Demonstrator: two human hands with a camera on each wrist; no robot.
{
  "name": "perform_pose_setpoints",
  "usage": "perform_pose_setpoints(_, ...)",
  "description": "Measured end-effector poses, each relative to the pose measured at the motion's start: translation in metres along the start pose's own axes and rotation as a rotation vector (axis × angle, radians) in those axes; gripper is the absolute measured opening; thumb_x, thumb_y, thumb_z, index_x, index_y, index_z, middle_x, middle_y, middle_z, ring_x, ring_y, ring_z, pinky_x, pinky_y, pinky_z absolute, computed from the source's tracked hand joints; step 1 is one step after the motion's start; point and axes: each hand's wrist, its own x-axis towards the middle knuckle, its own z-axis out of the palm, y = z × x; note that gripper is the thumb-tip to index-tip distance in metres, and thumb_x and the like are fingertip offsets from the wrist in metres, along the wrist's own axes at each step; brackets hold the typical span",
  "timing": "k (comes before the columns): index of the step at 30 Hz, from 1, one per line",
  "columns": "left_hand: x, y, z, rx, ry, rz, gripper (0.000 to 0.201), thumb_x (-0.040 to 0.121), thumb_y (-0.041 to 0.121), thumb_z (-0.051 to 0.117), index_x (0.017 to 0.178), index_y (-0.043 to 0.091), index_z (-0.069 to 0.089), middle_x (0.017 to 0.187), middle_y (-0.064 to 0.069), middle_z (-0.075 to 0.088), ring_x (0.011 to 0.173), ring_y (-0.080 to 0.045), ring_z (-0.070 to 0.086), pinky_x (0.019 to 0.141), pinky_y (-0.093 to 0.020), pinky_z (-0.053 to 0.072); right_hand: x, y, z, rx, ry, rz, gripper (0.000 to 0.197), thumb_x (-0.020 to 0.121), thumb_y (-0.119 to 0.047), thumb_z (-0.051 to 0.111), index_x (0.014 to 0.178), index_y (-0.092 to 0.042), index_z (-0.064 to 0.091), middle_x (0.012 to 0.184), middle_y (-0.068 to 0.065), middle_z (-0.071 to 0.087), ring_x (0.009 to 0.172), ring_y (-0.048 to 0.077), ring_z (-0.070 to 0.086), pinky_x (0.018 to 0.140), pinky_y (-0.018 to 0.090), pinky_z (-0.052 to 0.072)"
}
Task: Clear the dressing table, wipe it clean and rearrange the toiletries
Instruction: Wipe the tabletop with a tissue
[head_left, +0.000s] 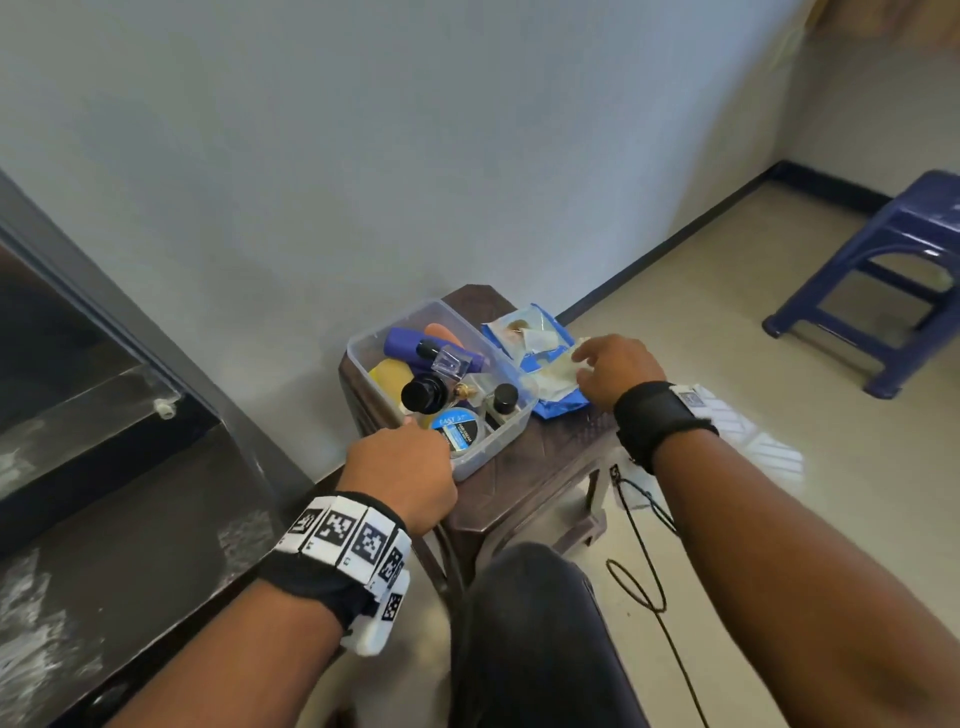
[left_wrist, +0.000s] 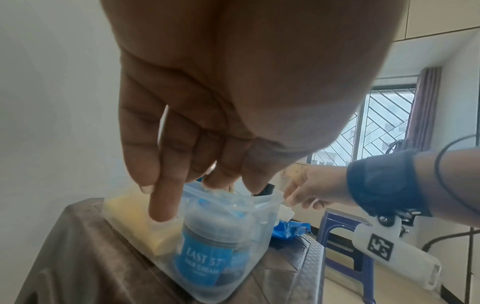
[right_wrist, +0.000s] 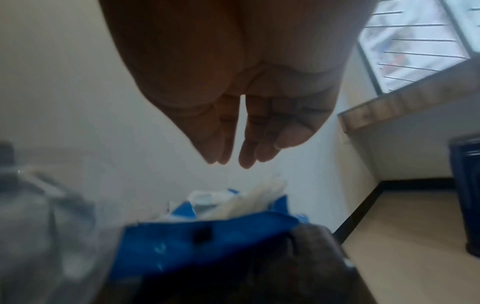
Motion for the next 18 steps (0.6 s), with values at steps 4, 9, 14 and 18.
perform_pose_setpoints(4, -0.004, 0.000, 0.000, 0.015, 0.001, 0.030, 0.032, 0.106, 0.034, 0.043, 0.127, 0.016, 0.059, 0.128, -0.011, 0.065, 0.109, -0.030, 0.065, 0.089, -0.043, 0.050, 0.009, 0.004, 0.021, -0.138, -0.113, -0.123, 0.040, 0.091, -0.023, 0.070, 0.130, -0.032, 0.069, 0.137, 0.003, 0.061, 0.121, 0.023, 0.056, 0.100, 0.034, 0.048)
perform_pose_setpoints(9, -0.005, -0.001, 0.001, 0.036, -0.002, 0.022, 0.037, 0.106, 0.033, 0.042, 0.135, 0.014, 0.057, 0.147, -0.018, 0.057, 0.116, -0.033, 0.065, 0.091, -0.041, 0.050, 0.014, -0.005, 0.038, -0.186, -0.068, -0.255, 0.034, 0.089, -0.028, 0.070, 0.122, -0.033, 0.075, 0.130, 0.003, 0.064, 0.119, 0.025, 0.056, 0.102, 0.038, 0.049)
perform_pose_setpoints(14, -0.005, 0.000, 0.003, 0.037, 0.003, 0.026, 0.038, 0.107, 0.033, 0.040, 0.136, 0.014, 0.055, 0.147, -0.018, 0.056, 0.112, -0.031, 0.067, 0.088, -0.042, 0.052, 0.014, -0.007, 0.043, -0.162, -0.023, -0.270, 0.020, 0.094, -0.026, 0.063, 0.105, -0.026, 0.080, 0.110, 0.004, 0.071, 0.099, 0.022, 0.060, 0.091, 0.034, 0.055)
perform_pose_setpoints(18, -0.006, -0.001, 0.006, 0.043, 0.011, 0.027, 0.041, 0.108, 0.034, 0.038, 0.141, 0.012, 0.051, 0.151, -0.018, 0.052, 0.112, -0.031, 0.067, 0.087, -0.042, 0.053, 0.011, -0.006, 0.043, -0.124, 0.015, -0.245, 0.013, 0.095, -0.019, 0.063, 0.103, -0.016, 0.073, 0.108, 0.007, 0.067, 0.101, 0.025, 0.060, 0.089, 0.036, 0.056)
